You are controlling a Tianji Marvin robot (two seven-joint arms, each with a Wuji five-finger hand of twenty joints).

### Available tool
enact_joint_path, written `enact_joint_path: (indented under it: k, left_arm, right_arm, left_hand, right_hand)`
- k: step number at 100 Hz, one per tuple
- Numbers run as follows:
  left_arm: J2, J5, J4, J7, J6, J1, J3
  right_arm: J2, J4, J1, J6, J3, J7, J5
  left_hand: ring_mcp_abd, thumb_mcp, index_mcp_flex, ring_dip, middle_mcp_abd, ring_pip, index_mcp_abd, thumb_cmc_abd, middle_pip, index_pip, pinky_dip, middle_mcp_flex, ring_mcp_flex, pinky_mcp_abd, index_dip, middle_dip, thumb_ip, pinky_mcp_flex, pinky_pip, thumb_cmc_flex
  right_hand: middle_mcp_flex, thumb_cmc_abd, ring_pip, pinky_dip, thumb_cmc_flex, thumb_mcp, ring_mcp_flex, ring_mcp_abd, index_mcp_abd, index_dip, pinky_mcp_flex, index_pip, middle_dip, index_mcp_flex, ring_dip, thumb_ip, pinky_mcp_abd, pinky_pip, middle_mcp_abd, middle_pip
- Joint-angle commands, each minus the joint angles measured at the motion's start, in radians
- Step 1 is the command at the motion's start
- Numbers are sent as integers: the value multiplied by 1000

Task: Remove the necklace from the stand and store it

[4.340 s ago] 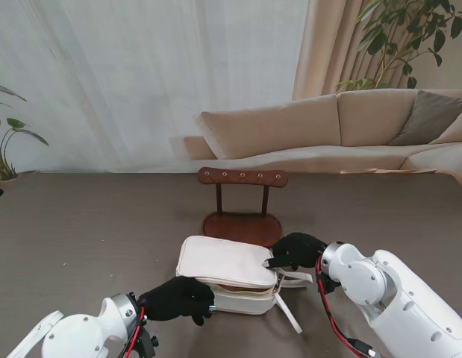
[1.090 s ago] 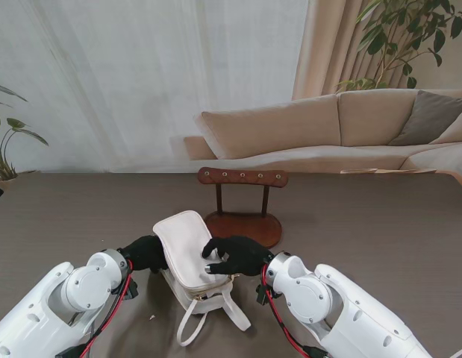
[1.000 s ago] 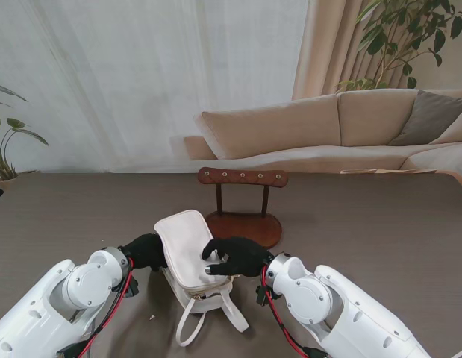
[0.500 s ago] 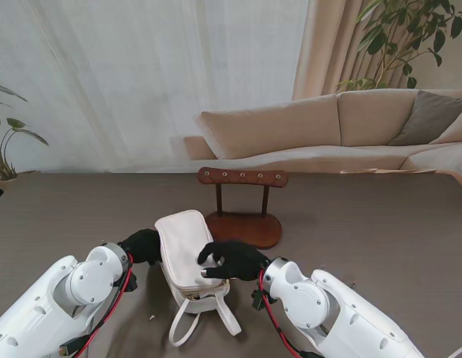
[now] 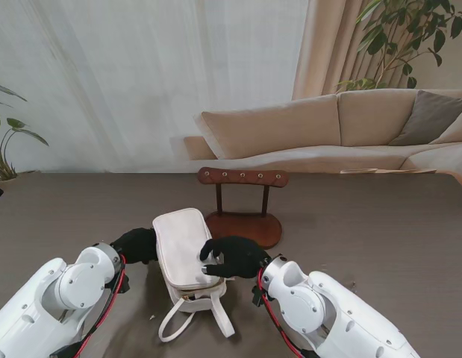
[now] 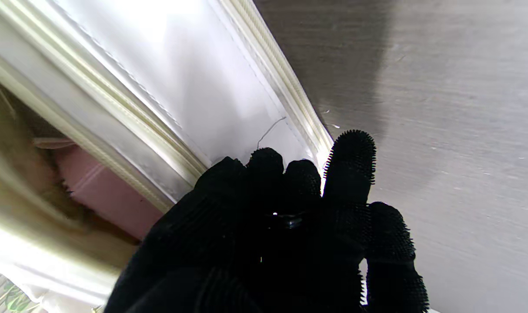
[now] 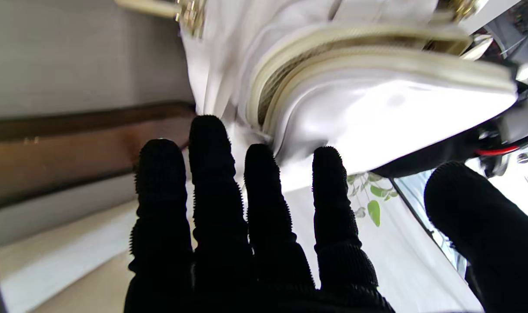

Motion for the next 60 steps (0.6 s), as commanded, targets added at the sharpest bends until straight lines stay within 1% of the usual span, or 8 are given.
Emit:
enact_joint_path:
  k: [1, 10, 25, 37, 47, 60]
  left_arm:
    - [6, 7, -18, -20, -2, 24, -13]
    - [8, 15, -47, -28, 1, 55, -45]
    - [9, 19, -70, -38, 1, 81, -73]
    - [10, 15, -75, -44, 1, 86, -79]
    - [12, 5, -77, -56, -2, 87, -82]
    - [14, -18, -98, -77, -1, 101, -95]
  right_arm:
    - [-14, -17, 13, 9, -3, -15, -27]
    - [-23, -10, 40, 24, -19, -56, -61]
    - [-33, 11, 101, 43, -65, -89, -110]
    - [-39, 47, 159, 32, -114, -105, -139]
    - [-42, 86, 214, -3, -162, -93, -148]
    - [-46, 137, 270, -42, -212, -73, -142]
  left_hand:
    - [-42, 14, -21, -4, -19, -11, -42, 51, 17, 37, -4, 9, -1, -22, 6, -8, 16, -7, 44, 14]
    - [-41, 13, -21, -4, -17, -11, -41, 52, 17, 38, -5, 9, -1, -21, 6, -9, 17, -7, 43, 15]
    - [-41, 10, -21, -4, -18, -11, -41, 53, 18, 39, -7, 8, -1, -22, 5, -9, 18, -9, 43, 16]
    - [-41, 8, -22, -4, -18, -11, -41, 54, 18, 39, -8, 8, -1, -22, 5, -9, 18, -10, 44, 18]
    - [-43, 6, -23, -4, -19, -11, -42, 56, 18, 39, -9, 8, -2, -23, 4, -9, 18, -8, 45, 17]
    - [-43, 3, -23, -4, -19, -11, -41, 56, 19, 41, -10, 7, -1, -24, 5, -9, 19, -8, 46, 19]
  right_hand:
    - [-36, -25, -25, 8, -4, -1, -52, -1, -22, 7, -135, -2, 12, 25, -14, 3, 26, -31, -79, -10]
    - [-72, -32, -46, 5, -3, 1, -104, 0, -46, 9, -162, -9, 16, 34, -24, 3, 21, -54, -82, -12]
    - [-141, -46, -71, 2, -3, 1, -173, -6, -70, 13, -195, -26, 16, 1, -39, -1, 4, -79, -89, -15]
    - [-178, -72, -113, -14, 5, 6, -214, -37, -112, 21, -220, -43, 1, -41, -77, -10, -19, -125, -129, -20]
    - [-197, -93, -142, -30, 12, 6, -238, -72, -147, 22, -237, -59, -23, -74, -105, -18, -42, -156, -170, -42]
    - [-186, -112, -174, -48, 20, 25, -249, -113, -168, 15, -250, -75, -59, -107, -137, -26, -66, -182, -223, -82]
